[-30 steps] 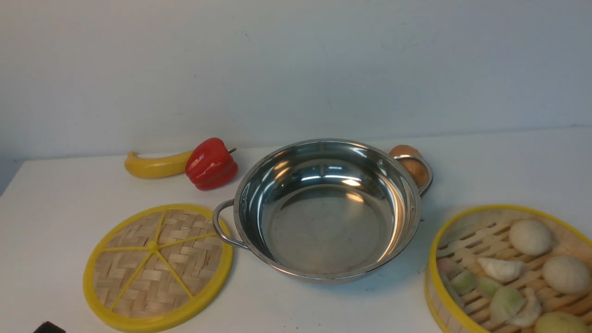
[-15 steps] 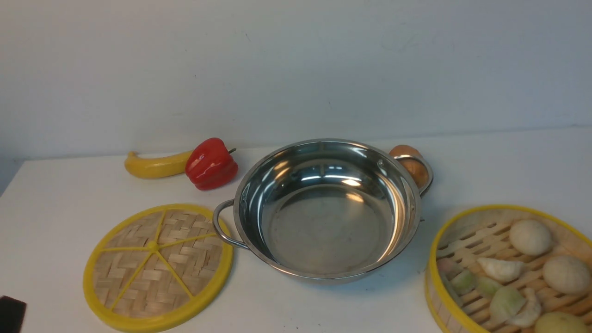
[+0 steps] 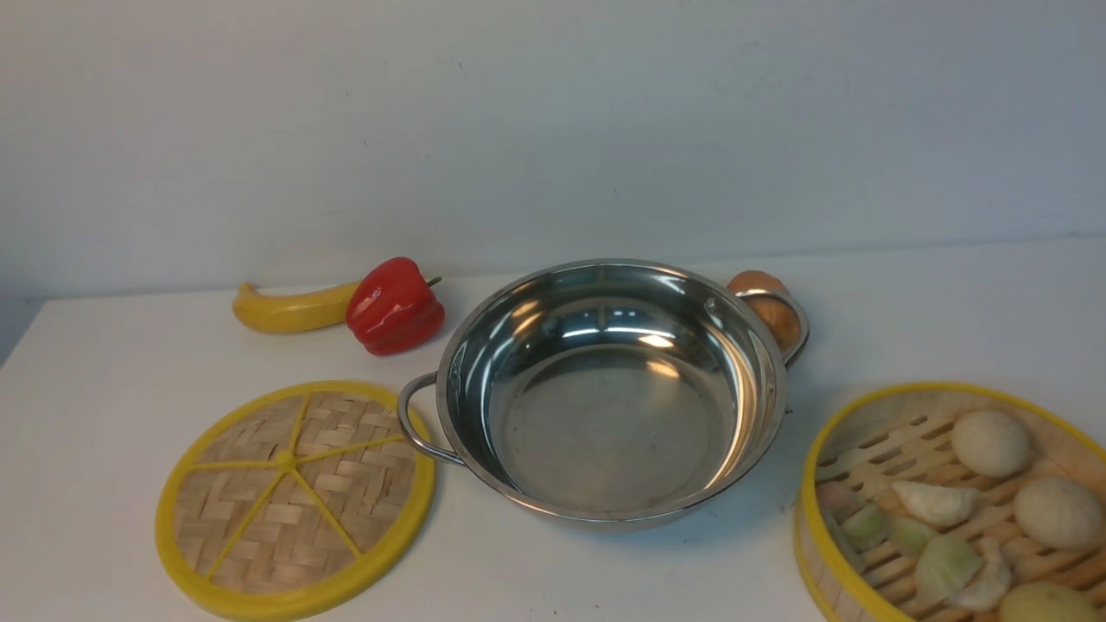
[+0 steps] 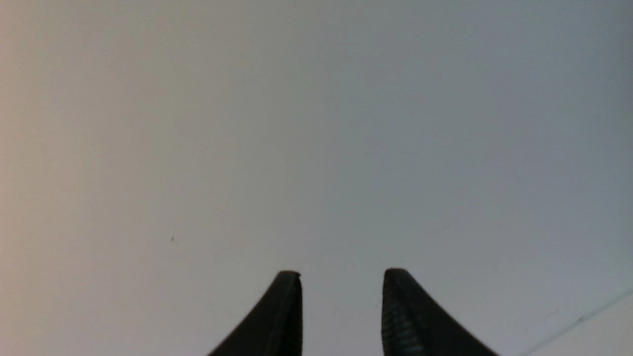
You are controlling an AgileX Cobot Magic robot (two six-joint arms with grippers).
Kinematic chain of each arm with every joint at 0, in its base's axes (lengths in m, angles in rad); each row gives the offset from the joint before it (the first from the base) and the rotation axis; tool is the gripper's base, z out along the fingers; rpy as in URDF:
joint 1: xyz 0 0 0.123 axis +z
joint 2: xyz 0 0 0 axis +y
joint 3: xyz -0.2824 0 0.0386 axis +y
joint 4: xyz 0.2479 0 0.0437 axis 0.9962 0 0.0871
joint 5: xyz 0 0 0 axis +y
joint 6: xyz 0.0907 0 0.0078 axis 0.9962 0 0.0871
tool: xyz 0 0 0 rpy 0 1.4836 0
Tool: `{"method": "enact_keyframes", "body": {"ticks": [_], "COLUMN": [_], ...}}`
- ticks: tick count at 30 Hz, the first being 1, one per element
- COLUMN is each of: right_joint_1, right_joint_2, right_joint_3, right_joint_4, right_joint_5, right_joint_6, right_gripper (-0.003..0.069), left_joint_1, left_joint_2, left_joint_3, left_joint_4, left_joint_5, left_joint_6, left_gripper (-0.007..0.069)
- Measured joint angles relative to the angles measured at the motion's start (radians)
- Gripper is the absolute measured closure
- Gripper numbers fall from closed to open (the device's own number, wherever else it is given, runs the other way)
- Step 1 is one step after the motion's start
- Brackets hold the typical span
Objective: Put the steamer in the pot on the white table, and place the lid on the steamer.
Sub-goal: 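Reach for and grasp the rim of the bamboo steamer holding the buns with the right gripper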
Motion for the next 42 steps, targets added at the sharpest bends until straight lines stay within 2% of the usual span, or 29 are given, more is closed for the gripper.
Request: {"method": "enact_keyframes", "body": {"ticks": [4,6,13,19,23,30,42], "right_joint_1": [0.000,0.000,0.000,0.000,0.000,0.000,0.000], "right_joint_2": [0.107,0.238,0.579,0.910,1.088,1.291,1.488], "right_joint_3": [-0.091,-0.175,-0.359,-0.494,-0.564,-0.683,-0.733], "right_joint_4": [-0.081,-0.134,-0.156,-0.210,-0.233,-0.261,-0.367], "right_joint_5": [0.115,0.223,0.519,0.789,0.872,0.921,0.879], "right_joint_6": [-0.013,-0.056,-0.177,-0.200,-0.204,-0.215,-0.203], "right_gripper": [0.0416,0.0416,0.0416,0.0416,0.0416,0.0416,0.0416], "left_joint_1": [0.000,0.000,0.000,0.000,0.000,0.000,0.000], "left_joint_2": [0.130,0.295,0.635,0.927,1.047,1.143,1.205], "left_joint_3": [-0.061,-0.144,-0.379,-0.577,-0.631,-0.640,-0.640], "left_joint_4": [0.009,0.009,-0.018,-0.037,-0.037,-0.037,-0.059], "left_joint_5": [0.118,0.232,0.502,0.745,0.797,0.800,0.771], "left_joint_6": [0.012,0.084,0.325,0.435,0.486,0.551,0.562], "left_gripper": [0.0384,0.0384,0.0384,0.0384,0.0384,0.0384,0.0384]}}
